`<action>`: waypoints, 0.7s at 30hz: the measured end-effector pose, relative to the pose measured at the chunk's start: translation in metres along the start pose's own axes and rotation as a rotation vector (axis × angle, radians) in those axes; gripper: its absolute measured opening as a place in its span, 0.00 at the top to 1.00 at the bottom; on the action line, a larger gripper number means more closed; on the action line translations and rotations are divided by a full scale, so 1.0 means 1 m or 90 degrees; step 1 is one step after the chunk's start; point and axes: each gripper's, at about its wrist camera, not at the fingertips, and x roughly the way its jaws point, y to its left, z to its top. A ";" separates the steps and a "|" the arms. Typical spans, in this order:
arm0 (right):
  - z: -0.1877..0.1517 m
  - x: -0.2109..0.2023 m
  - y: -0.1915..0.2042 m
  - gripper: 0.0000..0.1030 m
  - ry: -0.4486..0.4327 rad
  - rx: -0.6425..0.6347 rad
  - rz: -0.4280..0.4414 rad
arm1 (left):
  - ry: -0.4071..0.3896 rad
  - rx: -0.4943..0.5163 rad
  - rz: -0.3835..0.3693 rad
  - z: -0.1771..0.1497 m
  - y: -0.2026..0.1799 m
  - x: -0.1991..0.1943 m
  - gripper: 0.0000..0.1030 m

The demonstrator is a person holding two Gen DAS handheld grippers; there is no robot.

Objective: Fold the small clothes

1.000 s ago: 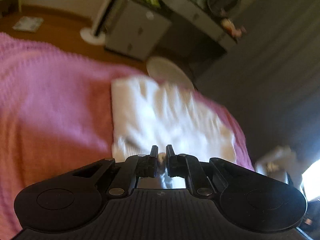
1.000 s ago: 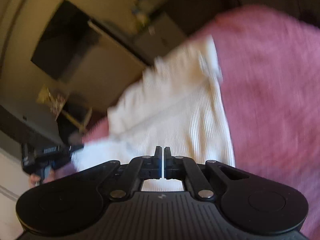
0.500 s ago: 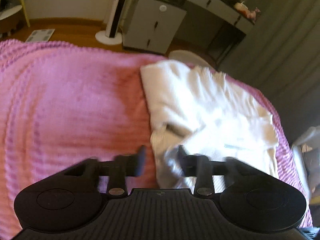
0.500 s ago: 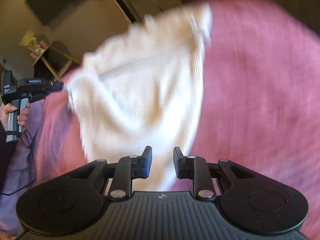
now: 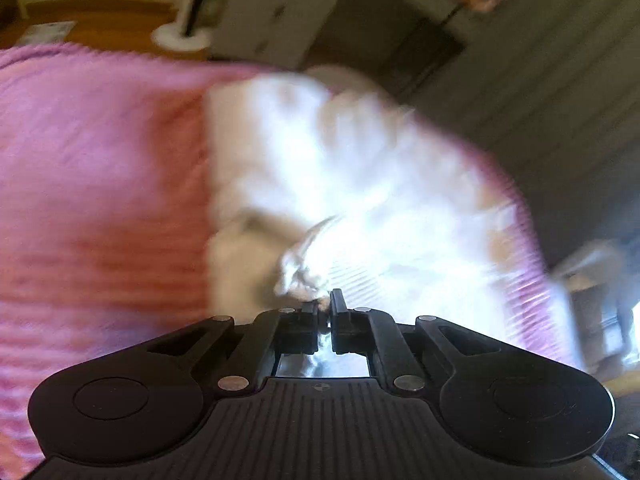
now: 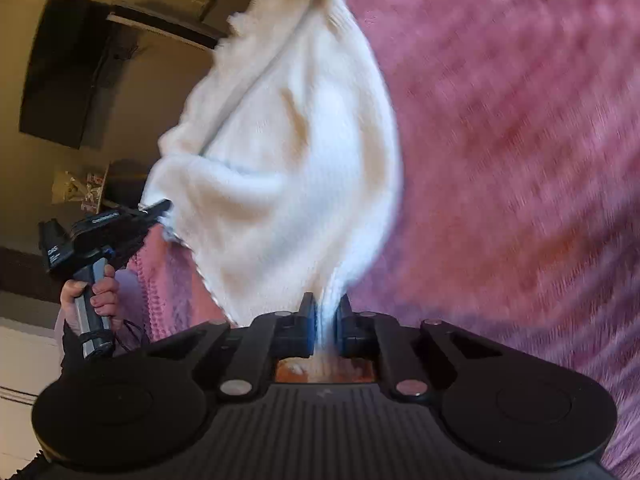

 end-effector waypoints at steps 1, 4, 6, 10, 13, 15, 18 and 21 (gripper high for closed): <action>0.015 -0.005 0.011 0.92 -0.022 -0.015 0.012 | -0.022 -0.008 -0.017 0.009 -0.004 -0.007 0.93; 0.079 -0.021 0.052 0.91 -0.132 -0.083 0.032 | -0.117 -0.001 0.012 0.040 -0.020 -0.027 0.93; 0.115 -0.028 0.075 0.84 -0.220 -0.133 0.033 | -0.168 -0.016 0.056 0.056 -0.022 -0.031 0.93; 0.147 -0.035 0.089 0.33 -0.331 -0.200 -0.018 | -0.213 -0.009 0.108 0.061 -0.013 -0.029 0.77; 0.145 -0.024 0.082 0.33 -0.301 -0.271 -0.095 | -0.180 0.054 0.104 0.045 -0.004 -0.012 0.60; 0.143 -0.006 0.072 0.34 -0.270 -0.299 -0.146 | -0.148 0.094 0.120 0.034 -0.002 0.005 0.59; 0.146 0.013 0.059 0.37 -0.243 -0.305 -0.192 | -0.113 0.130 0.155 0.023 -0.001 0.028 0.57; 0.160 0.029 0.060 0.40 -0.241 -0.320 -0.222 | -0.102 0.127 0.157 0.027 -0.002 0.044 0.46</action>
